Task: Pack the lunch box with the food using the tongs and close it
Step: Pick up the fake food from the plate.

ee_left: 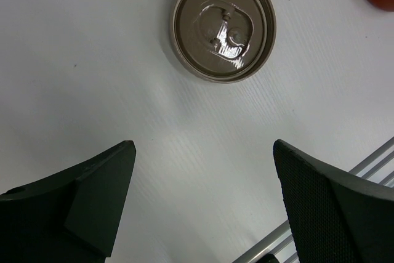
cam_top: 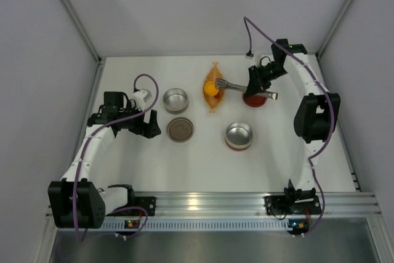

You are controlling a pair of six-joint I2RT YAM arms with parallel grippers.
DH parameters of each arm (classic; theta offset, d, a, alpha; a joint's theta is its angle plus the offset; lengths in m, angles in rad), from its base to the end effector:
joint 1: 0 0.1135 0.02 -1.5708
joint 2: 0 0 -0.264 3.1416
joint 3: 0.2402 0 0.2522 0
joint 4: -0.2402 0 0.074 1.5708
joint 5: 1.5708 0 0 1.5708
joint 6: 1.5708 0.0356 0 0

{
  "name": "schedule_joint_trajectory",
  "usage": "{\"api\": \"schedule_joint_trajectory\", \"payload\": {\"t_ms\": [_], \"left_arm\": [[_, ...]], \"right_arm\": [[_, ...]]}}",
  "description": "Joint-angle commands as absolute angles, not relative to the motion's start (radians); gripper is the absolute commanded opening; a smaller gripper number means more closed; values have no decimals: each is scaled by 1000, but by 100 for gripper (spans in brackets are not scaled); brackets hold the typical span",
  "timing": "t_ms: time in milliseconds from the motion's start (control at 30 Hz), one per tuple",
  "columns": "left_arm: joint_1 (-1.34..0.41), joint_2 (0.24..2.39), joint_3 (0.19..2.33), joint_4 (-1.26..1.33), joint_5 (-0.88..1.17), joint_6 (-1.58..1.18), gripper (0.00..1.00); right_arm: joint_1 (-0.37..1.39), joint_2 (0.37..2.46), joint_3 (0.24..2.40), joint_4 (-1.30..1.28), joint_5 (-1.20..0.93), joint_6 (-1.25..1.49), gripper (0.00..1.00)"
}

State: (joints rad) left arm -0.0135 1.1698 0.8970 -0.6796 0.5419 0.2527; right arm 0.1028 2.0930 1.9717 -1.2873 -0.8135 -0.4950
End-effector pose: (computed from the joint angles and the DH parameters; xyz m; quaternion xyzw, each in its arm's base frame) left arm 0.2293 -0.0215 0.2632 0.2025 0.8989 -0.2182 0.3215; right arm 0.4131 0.0686 0.2751 -0.3002 0.8654 0.3723 0.1498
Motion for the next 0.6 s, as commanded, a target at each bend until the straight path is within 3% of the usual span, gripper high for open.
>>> {"api": "schedule_joint_trajectory", "payload": {"t_ms": [0,567], "left_arm": [[36,1169,931,-637,574,222,98],[149,1210,965,-623,584,195,98]], "right_arm": [[152,1988,2025,-1189,-847,-381,0],[452,2086,2126,-1003,-552,-239,0]]}}
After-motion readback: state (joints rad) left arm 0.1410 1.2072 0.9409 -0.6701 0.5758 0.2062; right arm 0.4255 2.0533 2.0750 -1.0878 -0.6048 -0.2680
